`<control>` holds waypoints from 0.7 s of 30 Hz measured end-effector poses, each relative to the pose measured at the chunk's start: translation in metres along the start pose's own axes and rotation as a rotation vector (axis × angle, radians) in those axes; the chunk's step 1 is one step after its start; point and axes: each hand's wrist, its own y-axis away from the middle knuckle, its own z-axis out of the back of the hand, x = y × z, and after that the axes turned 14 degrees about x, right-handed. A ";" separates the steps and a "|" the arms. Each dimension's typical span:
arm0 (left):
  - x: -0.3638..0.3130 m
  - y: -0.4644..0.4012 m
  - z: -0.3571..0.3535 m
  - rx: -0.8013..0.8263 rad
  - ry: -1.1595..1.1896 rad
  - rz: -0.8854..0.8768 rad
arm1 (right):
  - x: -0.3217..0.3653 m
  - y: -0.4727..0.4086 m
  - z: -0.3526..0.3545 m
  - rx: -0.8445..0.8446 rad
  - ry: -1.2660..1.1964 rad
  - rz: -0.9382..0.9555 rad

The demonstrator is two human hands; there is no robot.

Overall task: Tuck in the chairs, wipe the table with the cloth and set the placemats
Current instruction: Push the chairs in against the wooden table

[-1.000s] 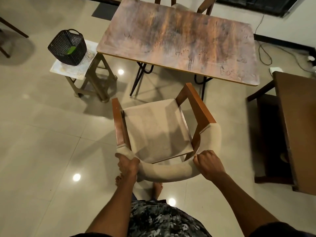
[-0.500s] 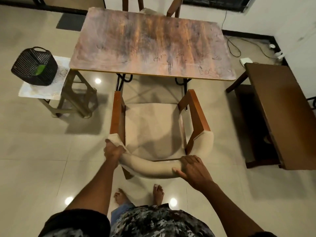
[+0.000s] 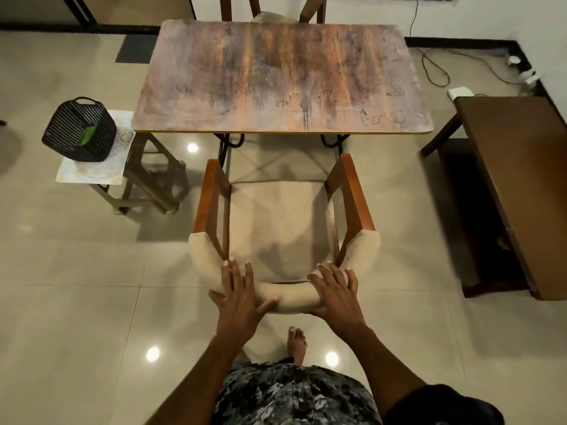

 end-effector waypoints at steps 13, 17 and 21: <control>0.000 -0.023 -0.002 0.010 -0.104 -0.045 | -0.014 -0.026 0.008 -0.012 -0.067 0.101; 0.000 -0.039 0.015 -0.030 -0.124 -0.082 | -0.013 -0.042 0.026 0.020 -0.059 0.063; 0.005 -0.054 0.022 -0.026 -0.132 -0.082 | -0.012 -0.056 0.034 0.059 -0.029 0.043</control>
